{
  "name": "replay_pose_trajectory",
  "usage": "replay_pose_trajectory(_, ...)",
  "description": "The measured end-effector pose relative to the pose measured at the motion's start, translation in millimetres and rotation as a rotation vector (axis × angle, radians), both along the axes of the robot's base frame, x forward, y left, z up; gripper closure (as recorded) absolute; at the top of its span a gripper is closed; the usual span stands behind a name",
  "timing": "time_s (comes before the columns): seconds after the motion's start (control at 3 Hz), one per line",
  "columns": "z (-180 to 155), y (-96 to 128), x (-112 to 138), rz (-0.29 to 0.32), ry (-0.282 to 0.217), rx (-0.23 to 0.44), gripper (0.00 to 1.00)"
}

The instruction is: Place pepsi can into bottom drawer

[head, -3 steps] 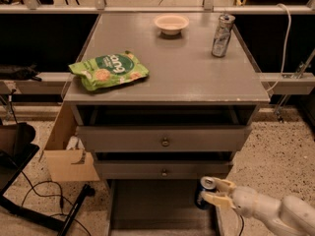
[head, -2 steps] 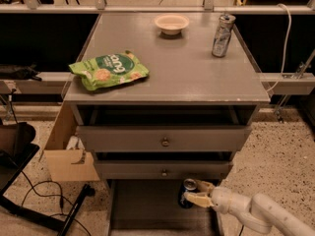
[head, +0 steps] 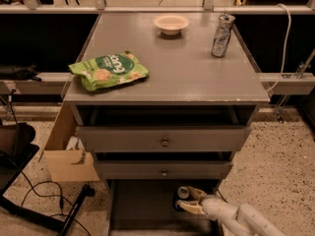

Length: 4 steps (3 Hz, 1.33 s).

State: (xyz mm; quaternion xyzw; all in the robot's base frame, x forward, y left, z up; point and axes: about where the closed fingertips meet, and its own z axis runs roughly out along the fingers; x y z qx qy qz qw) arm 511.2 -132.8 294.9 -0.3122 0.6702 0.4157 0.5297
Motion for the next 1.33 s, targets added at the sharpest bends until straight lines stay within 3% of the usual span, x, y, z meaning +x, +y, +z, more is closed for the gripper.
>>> replay_pose_trajectory(0.33,-17.4,-9.2,-2.5,-0.013,-0.070,-0.048,1.00)
replay_pose_trajectory(0.67,-48.6,-13.4,-10.5,-0.046,-0.066,-0.094,1.00)
replay_pose_trajectory(1.0,-73.3,-20.3,-10.7,-0.087,-0.046,-0.127,1.00)
replay_pose_trajectory(1.33,-95.3,-22.6,-9.2,-0.134,0.027,-0.132,0.83)
